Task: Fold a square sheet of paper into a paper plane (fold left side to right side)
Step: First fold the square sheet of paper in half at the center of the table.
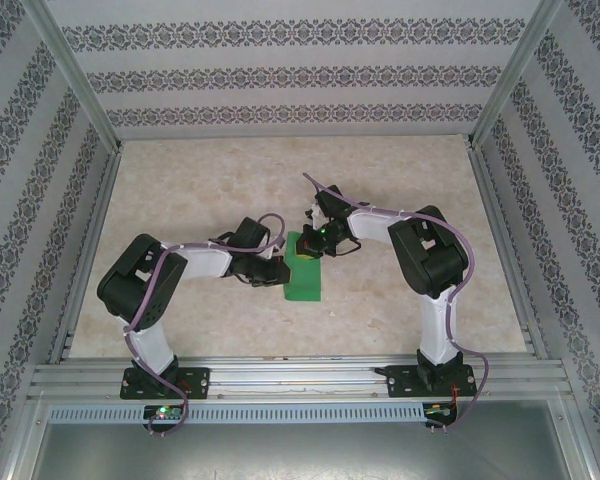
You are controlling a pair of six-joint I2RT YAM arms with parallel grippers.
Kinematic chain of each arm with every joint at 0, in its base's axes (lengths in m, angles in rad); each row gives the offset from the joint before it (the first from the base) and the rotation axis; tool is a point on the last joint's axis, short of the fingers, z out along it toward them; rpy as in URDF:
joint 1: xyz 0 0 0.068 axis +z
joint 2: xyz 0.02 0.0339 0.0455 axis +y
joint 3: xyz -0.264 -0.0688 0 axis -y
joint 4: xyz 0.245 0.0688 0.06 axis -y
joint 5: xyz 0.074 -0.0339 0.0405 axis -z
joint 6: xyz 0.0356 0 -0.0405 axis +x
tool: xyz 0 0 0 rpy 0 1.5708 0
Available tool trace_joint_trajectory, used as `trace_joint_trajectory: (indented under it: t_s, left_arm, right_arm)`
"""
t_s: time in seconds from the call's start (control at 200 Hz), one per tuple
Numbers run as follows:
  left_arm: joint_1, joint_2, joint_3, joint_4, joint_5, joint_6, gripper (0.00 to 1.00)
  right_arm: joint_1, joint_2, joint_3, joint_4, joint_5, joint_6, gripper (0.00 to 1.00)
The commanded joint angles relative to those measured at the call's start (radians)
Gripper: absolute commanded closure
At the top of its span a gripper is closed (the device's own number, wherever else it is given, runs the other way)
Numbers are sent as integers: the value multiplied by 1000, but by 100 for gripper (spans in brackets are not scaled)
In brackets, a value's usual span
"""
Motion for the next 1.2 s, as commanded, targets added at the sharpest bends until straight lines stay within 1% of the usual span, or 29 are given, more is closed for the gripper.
trace_joint_trajectory:
  t_s: [0.0,0.225,0.49,0.744,0.869,0.964,1.059,1.194]
  left_arm:
    - [-49,14,-80,-296,28,-7,90]
    - [-76,-27,-119,-343,43,6,90]
    - [-89,-67,-176,-345,51,-6,89]
    - [-97,-95,-188,-379,63,5,89]
    - [-96,-138,-173,-403,54,3,89]
    - [-72,-193,-120,-433,48,3,89]
    - [-21,-237,-42,-469,48,21,89]
    - [43,-206,74,-482,51,62,89]
  right_arm:
    - [-21,64,-6,-43,163,-15,100]
    - [-22,66,-6,-45,163,-18,100]
    - [-23,67,-2,-52,163,-18,100]
    - [-23,65,3,-63,163,-25,100]
    - [-21,61,0,-62,160,-31,100]
    - [-20,57,-6,-56,154,-37,100]
    - [-20,49,-15,-50,148,-44,100]
    - [-19,34,-26,-39,144,-48,100]
